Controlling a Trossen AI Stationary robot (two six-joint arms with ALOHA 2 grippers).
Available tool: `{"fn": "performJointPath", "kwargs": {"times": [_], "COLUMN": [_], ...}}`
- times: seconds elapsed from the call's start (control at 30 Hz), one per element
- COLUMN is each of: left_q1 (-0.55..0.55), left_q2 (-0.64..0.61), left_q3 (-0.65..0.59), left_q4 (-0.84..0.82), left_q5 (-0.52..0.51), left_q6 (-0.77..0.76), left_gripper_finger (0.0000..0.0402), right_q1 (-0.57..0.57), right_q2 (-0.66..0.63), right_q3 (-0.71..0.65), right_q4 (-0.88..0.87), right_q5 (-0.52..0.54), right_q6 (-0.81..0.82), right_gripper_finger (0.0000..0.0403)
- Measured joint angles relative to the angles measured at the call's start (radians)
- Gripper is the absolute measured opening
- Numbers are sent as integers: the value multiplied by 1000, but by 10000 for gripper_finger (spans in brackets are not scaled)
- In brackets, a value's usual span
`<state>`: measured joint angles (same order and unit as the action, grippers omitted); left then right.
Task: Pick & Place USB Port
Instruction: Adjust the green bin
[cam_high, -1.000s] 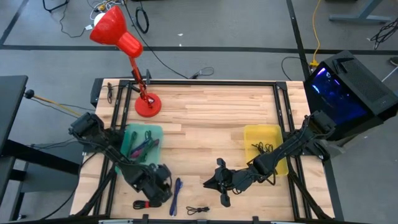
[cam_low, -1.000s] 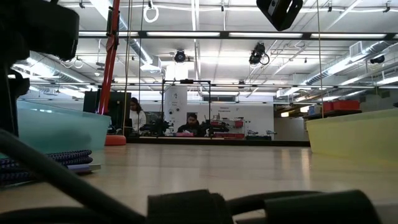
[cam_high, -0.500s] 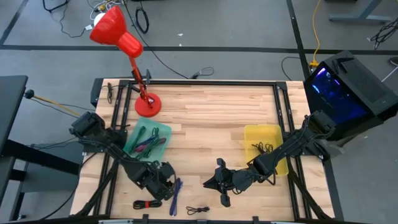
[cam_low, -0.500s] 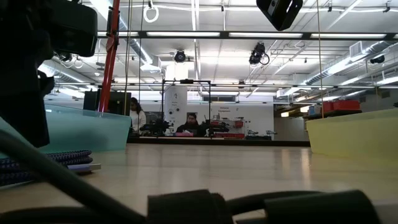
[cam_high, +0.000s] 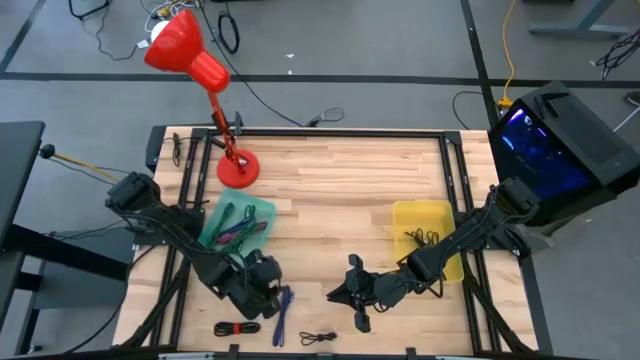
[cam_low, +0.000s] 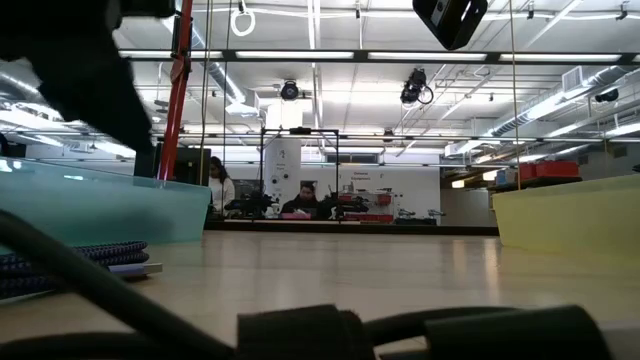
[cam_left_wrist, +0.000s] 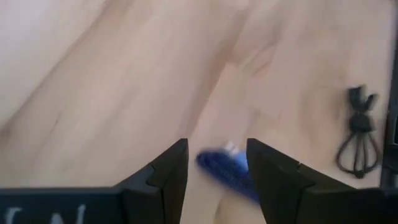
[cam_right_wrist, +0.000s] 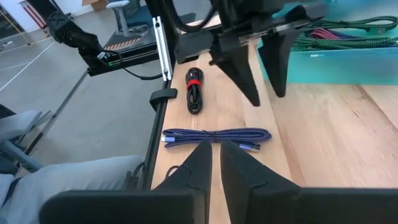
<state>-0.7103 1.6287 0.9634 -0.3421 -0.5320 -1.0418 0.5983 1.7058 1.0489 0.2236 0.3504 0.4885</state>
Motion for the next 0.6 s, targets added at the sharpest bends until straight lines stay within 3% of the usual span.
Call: {"fn": "performJointPath", "kwargs": {"times": [0.27, 0.43, 0.6], "left_q1": [47, 97, 149], "left_q2": [7, 13, 14], "left_q3": [1, -20, -129], "left_q4": [253, 287, 409], "left_q5": [37, 78, 143], "left_q6": [340, 395, 394], "left_gripper_finger": [154, 147, 136], "right_q1": [0, 0, 0], "right_q2": [0, 0, 0], "right_q3": [0, 0, 0], "right_q4": [0, 0, 0], "right_q5": [15, 15, 15], "right_q6": [0, 2, 3], "right_gripper_finger": [37, 37, 37]}}
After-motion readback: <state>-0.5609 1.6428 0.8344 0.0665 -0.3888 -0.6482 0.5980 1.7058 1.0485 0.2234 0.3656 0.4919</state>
